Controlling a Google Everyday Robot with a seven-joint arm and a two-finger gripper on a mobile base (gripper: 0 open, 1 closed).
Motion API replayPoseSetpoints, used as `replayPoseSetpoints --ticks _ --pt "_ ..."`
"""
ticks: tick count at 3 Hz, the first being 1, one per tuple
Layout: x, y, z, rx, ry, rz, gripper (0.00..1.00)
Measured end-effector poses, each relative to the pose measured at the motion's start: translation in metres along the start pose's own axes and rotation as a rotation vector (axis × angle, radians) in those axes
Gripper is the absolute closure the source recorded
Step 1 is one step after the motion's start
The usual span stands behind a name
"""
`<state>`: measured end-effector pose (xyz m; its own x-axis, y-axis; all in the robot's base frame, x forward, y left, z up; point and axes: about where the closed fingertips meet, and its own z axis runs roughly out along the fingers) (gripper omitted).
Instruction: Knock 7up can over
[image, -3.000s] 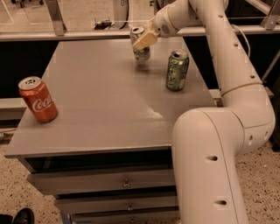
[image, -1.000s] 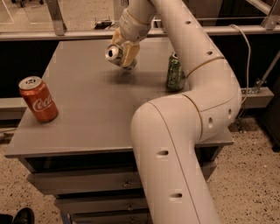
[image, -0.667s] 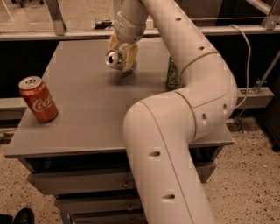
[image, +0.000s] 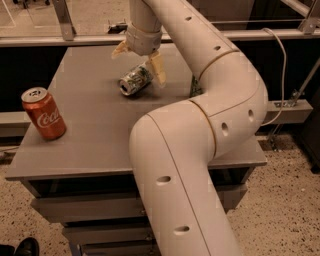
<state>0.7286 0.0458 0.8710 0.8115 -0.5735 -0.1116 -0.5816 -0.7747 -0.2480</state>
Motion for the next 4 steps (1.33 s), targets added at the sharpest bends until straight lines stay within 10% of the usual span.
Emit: replayPoseSetpoints --ticks 2,3,4 --pt "0.003 0.016 0.005 -0.086 0.032 -0.082 0.00" --pt "0.007 0.027 -0.005 -0.049 0.003 -0.021 0.00" --pt "0.015 0.044 -0.036 0.110 -0.116 0.225 0.00"
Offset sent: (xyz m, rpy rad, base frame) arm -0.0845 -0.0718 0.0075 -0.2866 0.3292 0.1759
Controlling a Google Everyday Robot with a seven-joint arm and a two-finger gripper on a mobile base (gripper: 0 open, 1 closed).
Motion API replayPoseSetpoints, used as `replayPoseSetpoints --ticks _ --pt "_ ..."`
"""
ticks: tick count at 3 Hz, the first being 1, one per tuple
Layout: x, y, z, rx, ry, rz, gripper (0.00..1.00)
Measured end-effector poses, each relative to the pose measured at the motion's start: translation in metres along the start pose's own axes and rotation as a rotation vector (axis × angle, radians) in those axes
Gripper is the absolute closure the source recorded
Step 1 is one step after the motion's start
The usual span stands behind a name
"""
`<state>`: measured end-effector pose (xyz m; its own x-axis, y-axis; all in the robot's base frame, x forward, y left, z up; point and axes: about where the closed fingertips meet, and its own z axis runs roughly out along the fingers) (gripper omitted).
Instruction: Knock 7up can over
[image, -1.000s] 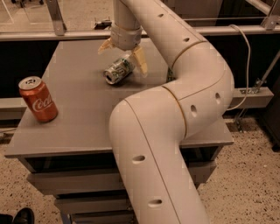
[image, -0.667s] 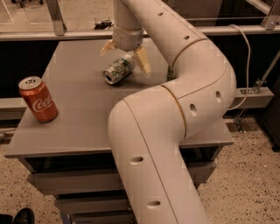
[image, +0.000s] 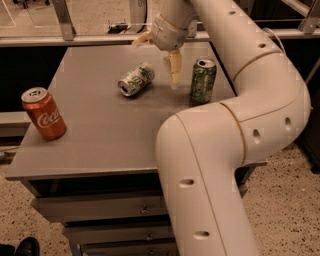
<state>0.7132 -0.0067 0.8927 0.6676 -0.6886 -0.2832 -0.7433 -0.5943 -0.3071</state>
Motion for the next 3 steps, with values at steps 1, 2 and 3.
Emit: replayPoseSetpoints --ticks 1,2,3 --pt "0.007 0.002 -0.026 0.128 -0.097 0.183 0.00" --pt "0.025 0.011 -0.075 0.305 -0.224 0.405 0.00" --pt "0.049 0.030 -0.132 0.473 -0.321 0.585 0.00"
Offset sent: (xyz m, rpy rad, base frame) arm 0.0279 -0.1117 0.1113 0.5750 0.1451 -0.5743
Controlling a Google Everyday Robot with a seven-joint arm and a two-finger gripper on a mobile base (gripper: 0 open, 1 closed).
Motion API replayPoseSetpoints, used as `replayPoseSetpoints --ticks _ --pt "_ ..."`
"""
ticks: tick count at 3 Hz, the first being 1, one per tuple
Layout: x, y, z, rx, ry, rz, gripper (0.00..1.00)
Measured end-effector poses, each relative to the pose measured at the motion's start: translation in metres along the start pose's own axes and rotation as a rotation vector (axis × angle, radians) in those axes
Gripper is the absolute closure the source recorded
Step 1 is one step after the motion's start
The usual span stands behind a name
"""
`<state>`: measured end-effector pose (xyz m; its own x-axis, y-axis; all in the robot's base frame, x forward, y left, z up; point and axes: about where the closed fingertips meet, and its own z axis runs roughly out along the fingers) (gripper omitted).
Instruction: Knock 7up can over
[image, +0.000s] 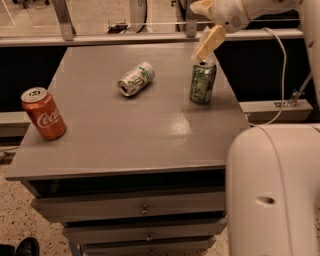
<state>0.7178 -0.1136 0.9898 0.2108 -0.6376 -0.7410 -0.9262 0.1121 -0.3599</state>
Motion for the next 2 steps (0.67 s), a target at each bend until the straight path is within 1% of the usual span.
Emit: replayPoseSetpoints --ticks 1,2 --pt "0.013 -0.009 -0.063 0.140 -0.061 0.101 0.00" --pt "0.019 -0.011 -0.076 0.167 -0.065 0.119 0.00"
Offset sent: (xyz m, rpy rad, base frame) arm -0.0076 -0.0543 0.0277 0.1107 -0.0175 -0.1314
